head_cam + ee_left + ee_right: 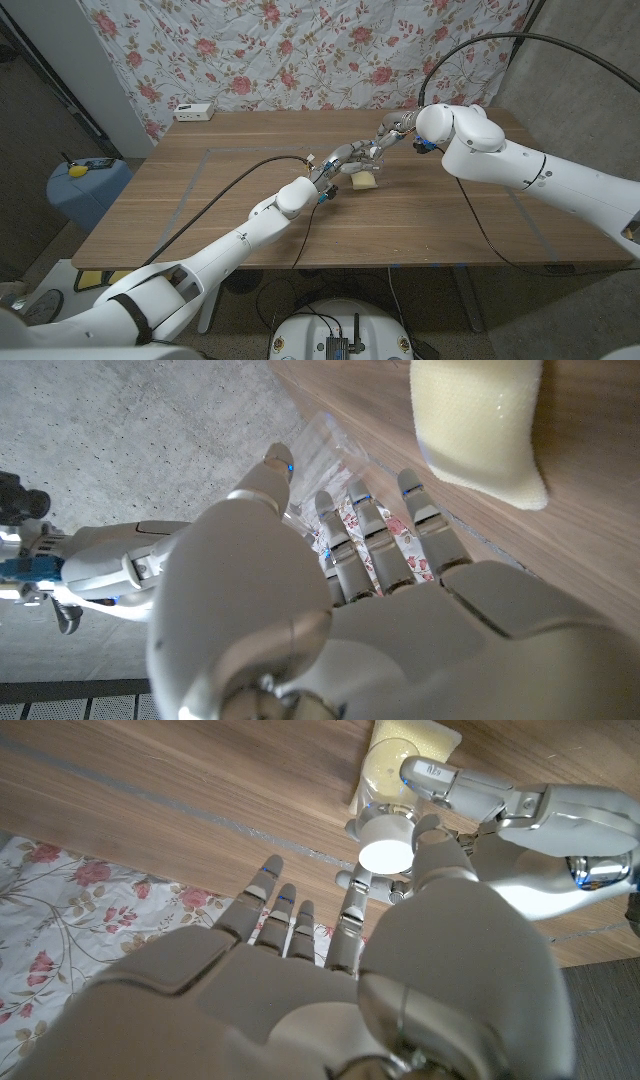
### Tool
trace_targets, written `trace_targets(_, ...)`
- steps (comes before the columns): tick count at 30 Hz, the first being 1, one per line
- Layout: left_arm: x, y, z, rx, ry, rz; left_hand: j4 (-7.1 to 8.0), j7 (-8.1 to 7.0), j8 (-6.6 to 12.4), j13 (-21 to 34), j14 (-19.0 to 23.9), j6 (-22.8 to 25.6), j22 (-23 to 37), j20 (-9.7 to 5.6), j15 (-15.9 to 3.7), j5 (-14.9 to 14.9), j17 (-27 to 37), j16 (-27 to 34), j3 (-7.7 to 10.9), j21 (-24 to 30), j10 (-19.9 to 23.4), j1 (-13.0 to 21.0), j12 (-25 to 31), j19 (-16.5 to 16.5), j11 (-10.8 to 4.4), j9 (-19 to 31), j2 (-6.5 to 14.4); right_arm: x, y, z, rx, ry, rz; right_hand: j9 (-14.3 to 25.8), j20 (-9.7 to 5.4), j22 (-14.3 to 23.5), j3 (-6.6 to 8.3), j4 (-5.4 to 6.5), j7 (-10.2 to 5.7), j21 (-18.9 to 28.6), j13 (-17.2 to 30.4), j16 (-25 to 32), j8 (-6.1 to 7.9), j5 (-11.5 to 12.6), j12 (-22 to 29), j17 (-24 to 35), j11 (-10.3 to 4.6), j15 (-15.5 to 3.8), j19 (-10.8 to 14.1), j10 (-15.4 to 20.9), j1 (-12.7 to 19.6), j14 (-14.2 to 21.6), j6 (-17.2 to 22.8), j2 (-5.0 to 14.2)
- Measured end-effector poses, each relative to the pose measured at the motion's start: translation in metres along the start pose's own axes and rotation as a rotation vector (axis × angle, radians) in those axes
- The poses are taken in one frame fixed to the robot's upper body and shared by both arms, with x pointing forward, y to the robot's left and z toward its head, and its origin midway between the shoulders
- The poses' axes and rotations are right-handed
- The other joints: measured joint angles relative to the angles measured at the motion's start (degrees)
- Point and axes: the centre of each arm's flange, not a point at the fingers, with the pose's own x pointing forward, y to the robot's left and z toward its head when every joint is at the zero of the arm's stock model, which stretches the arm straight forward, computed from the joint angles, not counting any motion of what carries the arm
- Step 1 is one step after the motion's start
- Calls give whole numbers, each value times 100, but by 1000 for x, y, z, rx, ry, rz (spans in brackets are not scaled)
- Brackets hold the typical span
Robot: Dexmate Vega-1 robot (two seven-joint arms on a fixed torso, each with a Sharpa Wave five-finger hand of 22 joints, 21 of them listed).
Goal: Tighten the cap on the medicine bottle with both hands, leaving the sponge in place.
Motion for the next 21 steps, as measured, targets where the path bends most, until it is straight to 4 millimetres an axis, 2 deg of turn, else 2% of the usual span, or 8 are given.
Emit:
trace_targets(10, 0, 0, 0, -1, 0, 0, 0, 0, 0, -3, 0, 0, 0, 31, 0, -4, 0, 0, 0, 0, -1, 24, -5, -31, -1, 0, 23, 2, 1, -1, 7, -2, -8, 0, -83, 0, 24, 24, -19, 0, 0, 43, 88, -40, 31, 0, 10, -122, 144, 132, 29, 122, 340, 30)
trace_targets(15, -1, 0, 0, -2, -2, 1, 0, 1, 0, -5, 0, 0, -1, 31, 0, -5, 1, 0, 0, 0, -1, 24, -10, -31, -1, 0, 23, 2, 0, -1, 9, -2, -15, -10, -108, -4, 24, 24, -22, 45, 0, 44, 132, -40, 31, 0, -64, -186, 228, 210, 45, 186, 491, 46)
trace_targets(21, -1, 0, 0, -2, -4, 2, 0, 1, 0, -4, 0, -1, -1, 31, 0, -16, 1, 0, 0, 0, 13, 24, -14, -31, 13, 0, 23, 3, 1, -1, 12, -4, -27, -34, -206, -15, 24, 24, 5, 45, 1, 44, 176, -40, 75, 0, -63, -276, 328, 329, 75, 277, 682, 76)
